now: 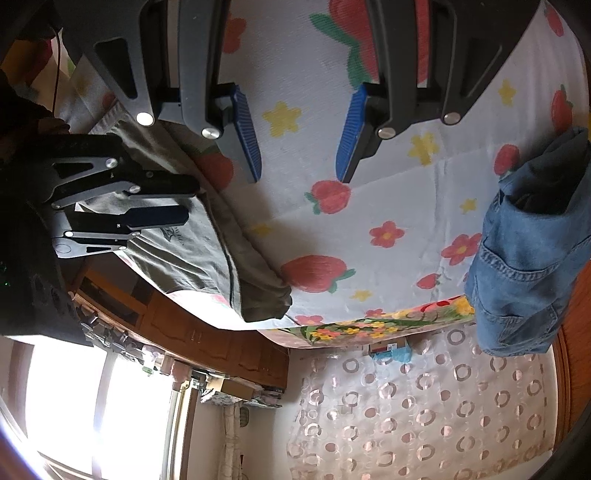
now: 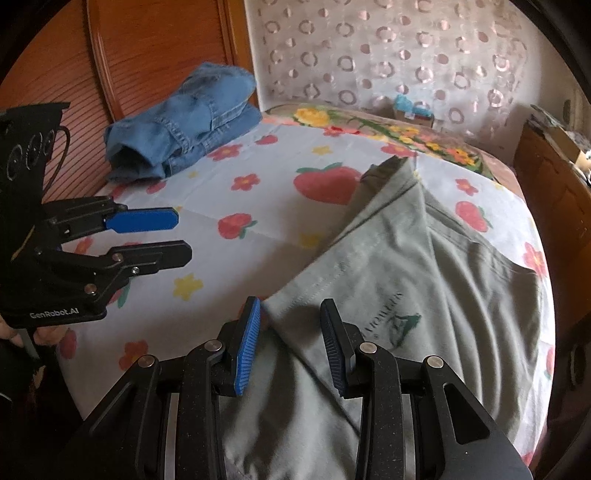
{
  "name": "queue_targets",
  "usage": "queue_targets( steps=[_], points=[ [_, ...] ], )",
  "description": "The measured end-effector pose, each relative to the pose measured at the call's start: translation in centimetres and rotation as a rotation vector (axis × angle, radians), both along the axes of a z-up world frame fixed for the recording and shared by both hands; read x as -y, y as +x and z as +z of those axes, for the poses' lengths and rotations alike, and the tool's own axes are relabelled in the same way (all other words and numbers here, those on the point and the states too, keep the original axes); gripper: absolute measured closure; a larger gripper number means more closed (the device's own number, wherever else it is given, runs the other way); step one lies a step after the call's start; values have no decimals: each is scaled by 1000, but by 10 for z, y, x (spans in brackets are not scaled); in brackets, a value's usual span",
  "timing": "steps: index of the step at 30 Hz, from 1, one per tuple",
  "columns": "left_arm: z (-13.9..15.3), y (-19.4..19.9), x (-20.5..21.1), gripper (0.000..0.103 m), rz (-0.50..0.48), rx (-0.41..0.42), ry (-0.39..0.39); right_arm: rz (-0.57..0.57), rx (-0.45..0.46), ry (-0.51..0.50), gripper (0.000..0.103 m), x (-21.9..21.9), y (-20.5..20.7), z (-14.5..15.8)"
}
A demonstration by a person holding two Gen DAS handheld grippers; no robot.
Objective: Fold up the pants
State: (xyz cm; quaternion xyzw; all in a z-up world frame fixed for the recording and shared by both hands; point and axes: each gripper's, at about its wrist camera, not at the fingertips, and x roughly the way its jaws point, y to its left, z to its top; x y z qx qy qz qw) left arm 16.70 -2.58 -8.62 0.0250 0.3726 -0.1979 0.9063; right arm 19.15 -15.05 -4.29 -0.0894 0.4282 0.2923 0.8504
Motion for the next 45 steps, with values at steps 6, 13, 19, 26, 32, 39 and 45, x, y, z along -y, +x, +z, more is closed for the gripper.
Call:
queue_targets(
  steps=[6, 13, 19, 26, 32, 39, 45],
  points=[
    [-4, 1, -2, 62, 7, -10, 0, 10, -12, -36, 71, -6, 2, -8],
    [-5, 1, 2, 62, 0, -12, 10, 2, 2, 11, 101, 4, 5, 2],
    [-4, 2, 14, 62, -21, -19, 12, -50, 51, 46, 101, 26, 8, 22],
    [-4, 4, 34, 62, -61, -32, 12, -133, 118, 7, 101, 70, 23, 43],
    [-2, 5, 49, 62, -87, -34, 11, -216, 160, -53, 101, 114, 44, 52],
    [-5, 6, 62, 62, -96, -48, 22, -257, 165, -117, 101, 142, 71, 39],
    [-7, 6, 68, 62, -92, -58, 34, -285, 150, -162, 101, 151, 87, 24]
  ],
)
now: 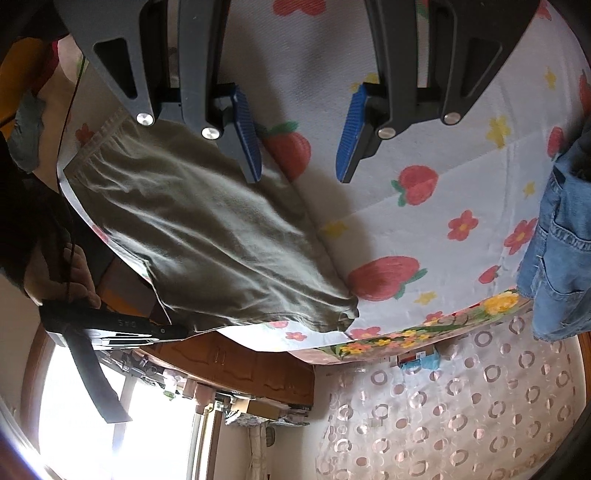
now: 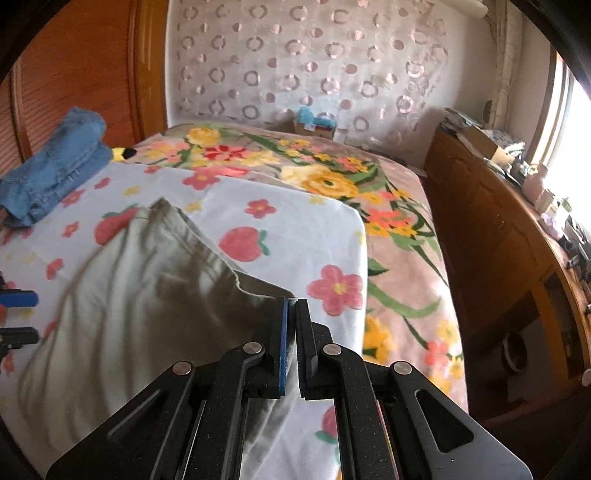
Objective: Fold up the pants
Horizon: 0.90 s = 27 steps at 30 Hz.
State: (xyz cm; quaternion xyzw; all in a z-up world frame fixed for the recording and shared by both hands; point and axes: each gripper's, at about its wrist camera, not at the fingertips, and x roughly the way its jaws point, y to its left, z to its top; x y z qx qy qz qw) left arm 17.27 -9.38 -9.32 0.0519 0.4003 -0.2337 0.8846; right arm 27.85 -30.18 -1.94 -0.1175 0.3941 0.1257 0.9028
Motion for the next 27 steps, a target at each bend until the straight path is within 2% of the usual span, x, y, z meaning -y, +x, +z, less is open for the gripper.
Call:
queue_targets(
  steps=[11, 16, 18, 22, 27],
  points=[
    [-13, 7, 0, 62, 7, -27, 12, -36, -38, 9, 101, 7, 10, -14],
    [-15, 8, 2, 62, 5, -40, 16, -47, -40, 44, 83, 11, 2, -12],
    [-15, 8, 2, 62, 5, -39, 20, -51, -33, 45, 72, 12, -1, -11],
    [-14, 7, 5, 62, 5, -34, 35, -25, -47, 67, 70, 9, -3, -10],
    [-14, 7, 6, 61, 4, -32, 40, -18, -112, 33, 70, 2, 6, -27]
  ],
)
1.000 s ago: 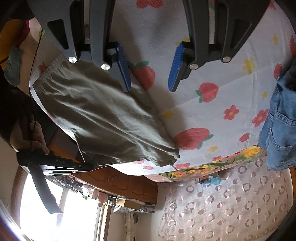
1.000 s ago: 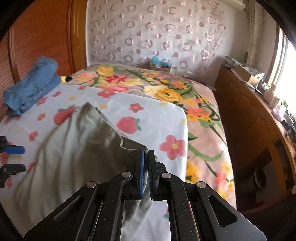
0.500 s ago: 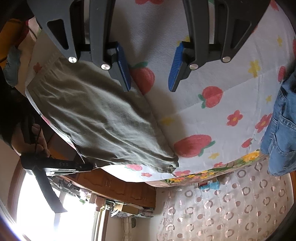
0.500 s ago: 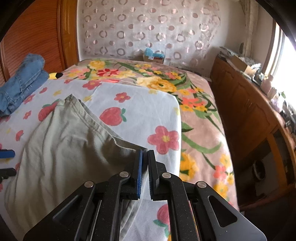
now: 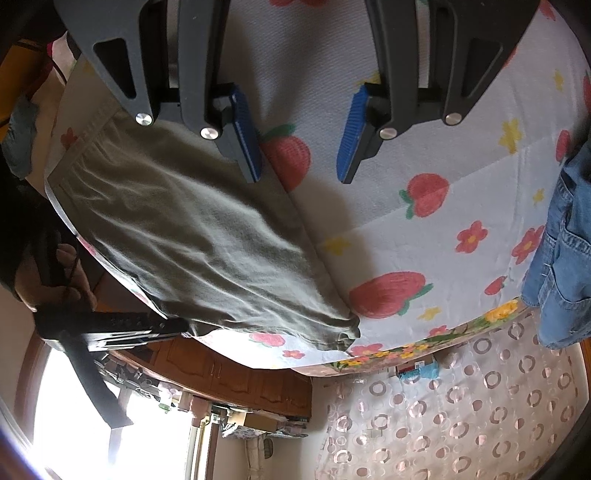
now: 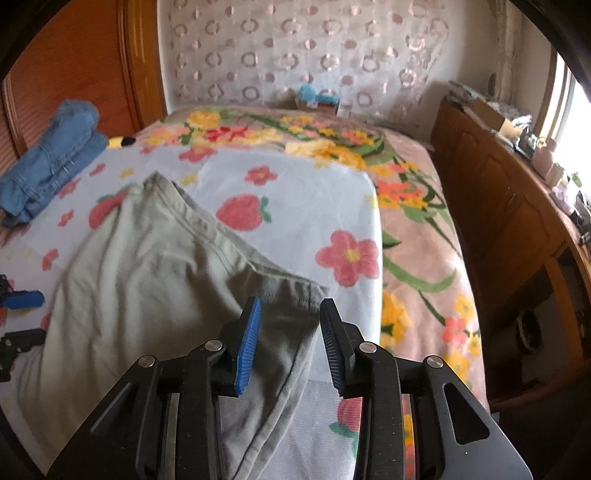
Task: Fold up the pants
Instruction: 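Open the right gripper to release the folded pants, then withdraw both grippers from the folded pants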
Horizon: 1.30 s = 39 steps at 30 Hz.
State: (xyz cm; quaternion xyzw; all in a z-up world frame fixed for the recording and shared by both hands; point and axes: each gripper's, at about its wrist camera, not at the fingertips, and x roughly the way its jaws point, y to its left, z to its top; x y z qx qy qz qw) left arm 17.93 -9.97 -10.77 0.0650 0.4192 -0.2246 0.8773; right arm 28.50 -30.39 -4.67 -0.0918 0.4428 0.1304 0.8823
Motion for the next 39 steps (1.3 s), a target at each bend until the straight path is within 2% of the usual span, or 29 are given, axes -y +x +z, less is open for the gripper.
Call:
queue_targets(
  steps=[3, 5, 8, 14, 20, 26, 31, 39],
  points=[
    [0, -1, 2, 58, -5, 0, 4, -49, -9, -50, 70, 5, 10, -10],
    [0, -2, 4, 57, -7, 4, 15, -87, -12, -47, 70, 15, 14, -11],
    [-1, -1, 2, 46, 21, 6, 30, -107, -2, -25, 70, 22, 10, -5],
    [-1, 1, -2, 46, 21, 5, 28, -83, 54, 6, 70, 22, -24, 23],
    [-1, 0, -3, 46, 13, 5, 29, -50, 75, 50, 70, 16, -75, 41],
    [7, -8, -5, 46, 58, 3, 36, -35, 81, 94, 70, 5, -122, 41],
    [26, -37, -3, 46, 24, 52, -37, -30, 82, 103, 70, -7, -155, 33],
    [28, -70, 11, 46, 1, 52, -41, -60, 80, 159, 70, -8, -184, 25]
  ],
)
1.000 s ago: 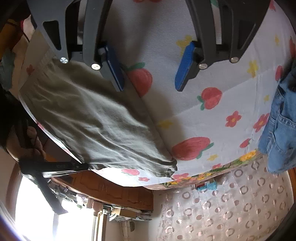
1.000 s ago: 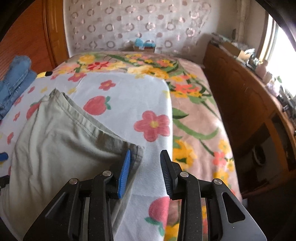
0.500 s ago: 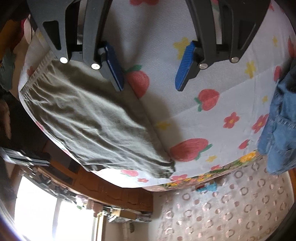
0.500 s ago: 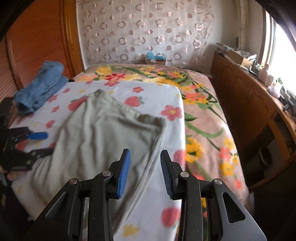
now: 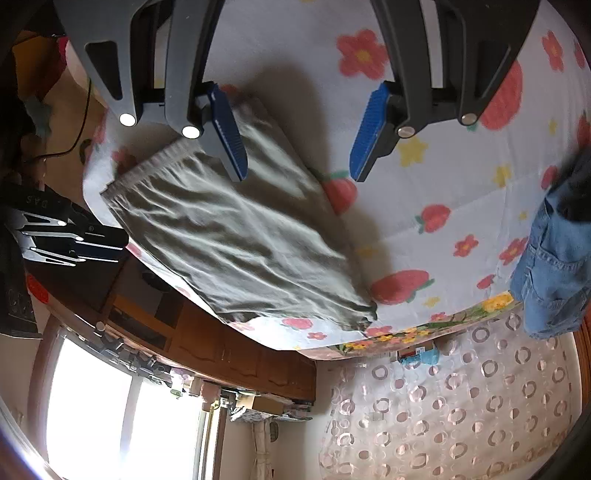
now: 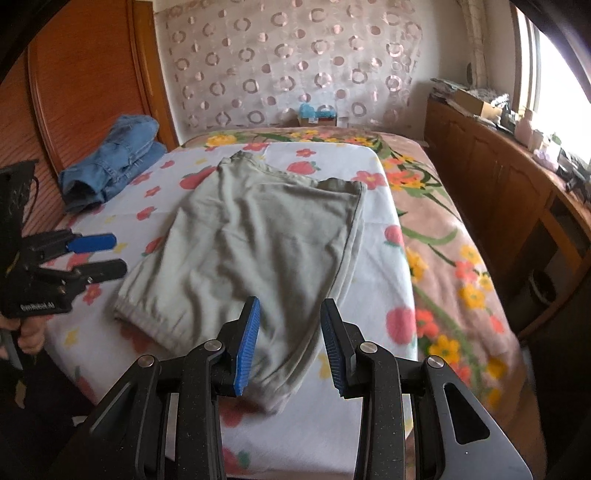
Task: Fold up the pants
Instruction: 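Withdraw both grippers from the folded pants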
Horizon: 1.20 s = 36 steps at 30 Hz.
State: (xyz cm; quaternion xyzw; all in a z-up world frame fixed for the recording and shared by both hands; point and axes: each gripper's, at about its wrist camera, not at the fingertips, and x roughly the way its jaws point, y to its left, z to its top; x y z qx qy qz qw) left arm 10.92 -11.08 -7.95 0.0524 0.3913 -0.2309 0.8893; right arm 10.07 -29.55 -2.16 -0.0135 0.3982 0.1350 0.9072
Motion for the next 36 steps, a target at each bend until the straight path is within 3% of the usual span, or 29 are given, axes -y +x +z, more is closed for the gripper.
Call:
queue_targets(
  steps=[2, 5, 8, 23, 36],
  points=[
    [2, -7, 2, 46, -2, 3, -3, -7, 5, 8, 68, -1, -8, 1],
    [6, -17, 5, 46, -3, 19, -1, -17, 17, 7, 50, -2, -18, 3],
    [10, -25, 6, 46, 0, 28, 3, -33, 31, 19, 47, 1, -26, 7],
    [-5, -17, 4, 46, 22, -14, 14, -25, 0, 41, 47, -3, -31, -8],
    [-26, -11, 5, 46, 18, -78, 4, -47, -60, 34, 55, -1, -26, -31]
  ],
)
